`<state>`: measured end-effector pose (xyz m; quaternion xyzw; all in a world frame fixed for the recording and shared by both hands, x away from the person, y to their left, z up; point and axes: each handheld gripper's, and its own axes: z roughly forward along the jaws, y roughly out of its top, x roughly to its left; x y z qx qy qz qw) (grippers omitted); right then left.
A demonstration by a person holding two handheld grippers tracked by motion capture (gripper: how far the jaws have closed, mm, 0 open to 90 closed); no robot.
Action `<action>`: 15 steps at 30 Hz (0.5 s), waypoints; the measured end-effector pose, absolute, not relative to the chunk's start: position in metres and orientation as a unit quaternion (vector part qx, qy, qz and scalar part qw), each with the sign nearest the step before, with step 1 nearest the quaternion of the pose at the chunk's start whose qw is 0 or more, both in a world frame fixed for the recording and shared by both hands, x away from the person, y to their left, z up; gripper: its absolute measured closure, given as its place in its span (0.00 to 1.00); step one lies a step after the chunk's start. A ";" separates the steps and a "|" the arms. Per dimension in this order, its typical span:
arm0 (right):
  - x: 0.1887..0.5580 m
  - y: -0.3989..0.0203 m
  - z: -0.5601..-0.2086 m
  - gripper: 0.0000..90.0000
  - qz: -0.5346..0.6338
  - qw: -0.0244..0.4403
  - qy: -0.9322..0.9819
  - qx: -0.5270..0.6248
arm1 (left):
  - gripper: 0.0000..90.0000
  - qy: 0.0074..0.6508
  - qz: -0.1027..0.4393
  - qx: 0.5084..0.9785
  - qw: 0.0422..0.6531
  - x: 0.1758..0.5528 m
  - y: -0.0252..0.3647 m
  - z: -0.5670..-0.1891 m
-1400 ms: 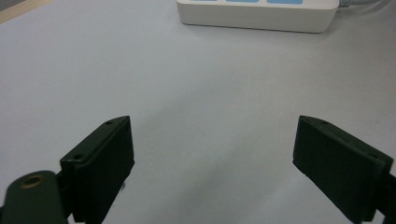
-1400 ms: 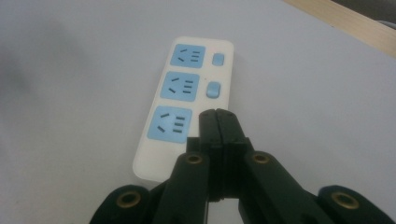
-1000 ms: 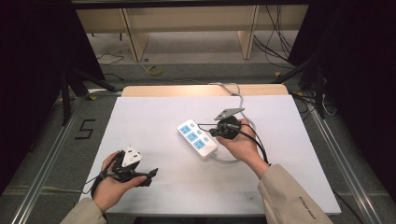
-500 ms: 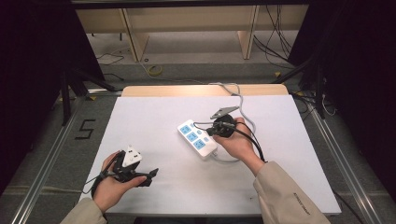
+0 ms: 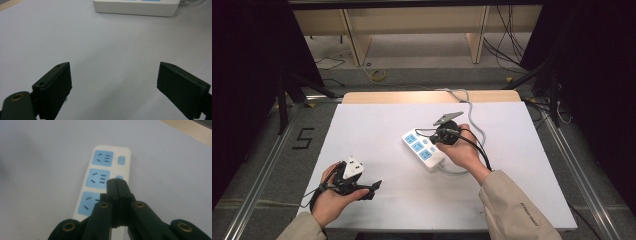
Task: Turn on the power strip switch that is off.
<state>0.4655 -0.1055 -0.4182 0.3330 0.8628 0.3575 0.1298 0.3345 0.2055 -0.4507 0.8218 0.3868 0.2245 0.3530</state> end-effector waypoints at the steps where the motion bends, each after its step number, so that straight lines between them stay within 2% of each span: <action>1: 0.466 -0.105 -0.419 1.00 0.357 0.131 0.863 0.333 | 0.13 0.387 0.224 0.822 0.353 0.334 0.205 -0.451; 15: 0.475 -0.097 -0.424 1.00 0.349 0.128 0.866 0.336 | 0.13 0.387 0.222 0.821 0.356 0.334 0.205 -0.451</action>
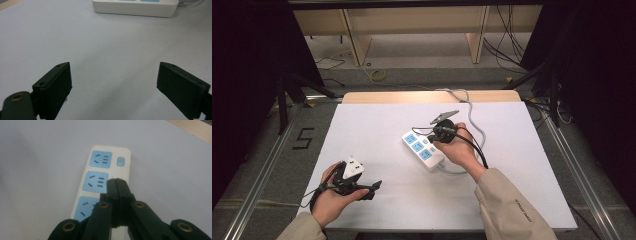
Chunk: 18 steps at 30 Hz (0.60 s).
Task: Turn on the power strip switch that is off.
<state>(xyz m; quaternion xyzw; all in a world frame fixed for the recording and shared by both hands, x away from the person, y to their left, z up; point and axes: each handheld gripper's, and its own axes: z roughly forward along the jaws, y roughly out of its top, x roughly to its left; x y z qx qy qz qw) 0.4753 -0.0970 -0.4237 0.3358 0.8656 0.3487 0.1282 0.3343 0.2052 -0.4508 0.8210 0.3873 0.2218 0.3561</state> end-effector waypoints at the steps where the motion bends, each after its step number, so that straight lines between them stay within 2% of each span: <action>1: 0.476 -0.096 -0.424 1.00 0.348 0.129 0.865 0.338 | 0.13 0.387 0.222 0.821 0.356 0.334 0.205 -0.451; 18: 0.487 -0.094 -0.433 1.00 0.335 0.126 0.865 0.351 | 0.13 0.387 0.220 0.822 0.356 0.335 0.204 -0.451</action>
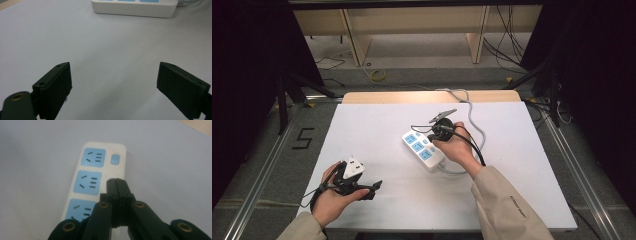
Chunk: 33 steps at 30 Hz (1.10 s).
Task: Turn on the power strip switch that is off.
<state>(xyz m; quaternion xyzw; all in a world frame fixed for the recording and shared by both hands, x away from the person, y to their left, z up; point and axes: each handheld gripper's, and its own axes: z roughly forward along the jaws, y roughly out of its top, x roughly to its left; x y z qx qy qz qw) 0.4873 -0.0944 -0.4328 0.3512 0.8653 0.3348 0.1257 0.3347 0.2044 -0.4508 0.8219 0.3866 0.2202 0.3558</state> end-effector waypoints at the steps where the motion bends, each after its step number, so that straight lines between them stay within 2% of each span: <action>1: 0.488 -0.095 -0.433 1.00 0.334 0.125 0.865 0.353 | 0.13 0.386 0.221 0.822 0.355 0.335 0.205 -0.451; 33: 0.504 -0.082 -0.441 1.00 0.314 0.121 0.871 0.357 | 0.13 0.386 0.219 0.823 0.355 0.335 0.204 -0.451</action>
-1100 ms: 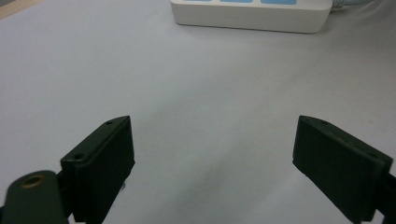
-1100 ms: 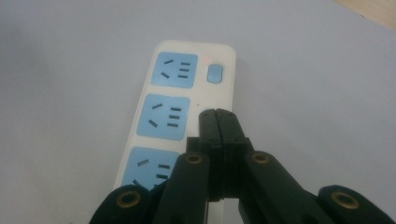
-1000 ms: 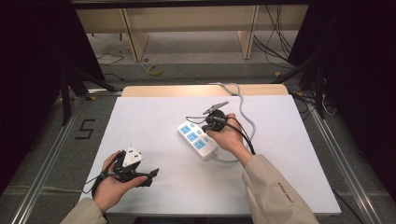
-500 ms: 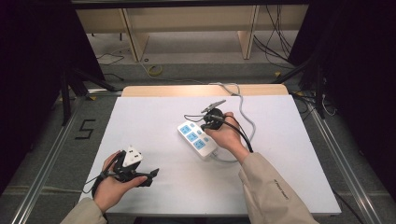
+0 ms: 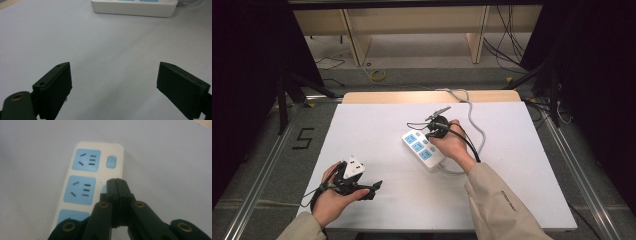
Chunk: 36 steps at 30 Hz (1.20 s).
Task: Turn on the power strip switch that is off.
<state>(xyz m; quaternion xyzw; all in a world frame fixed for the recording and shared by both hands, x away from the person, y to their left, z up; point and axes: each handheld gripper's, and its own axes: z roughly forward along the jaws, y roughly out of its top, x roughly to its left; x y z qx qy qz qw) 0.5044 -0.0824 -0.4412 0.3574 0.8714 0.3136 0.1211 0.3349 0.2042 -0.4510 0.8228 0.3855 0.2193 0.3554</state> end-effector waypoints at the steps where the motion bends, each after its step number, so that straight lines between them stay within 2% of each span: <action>1: 0.505 -0.082 -0.441 1.00 0.312 0.120 0.872 0.359 | 0.13 0.386 0.219 0.823 0.355 0.335 0.204 -0.451; 36: 0.517 -0.065 -0.444 1.00 0.277 0.100 0.888 0.352 | 0.14 0.384 0.217 0.824 0.355 0.335 0.204 -0.451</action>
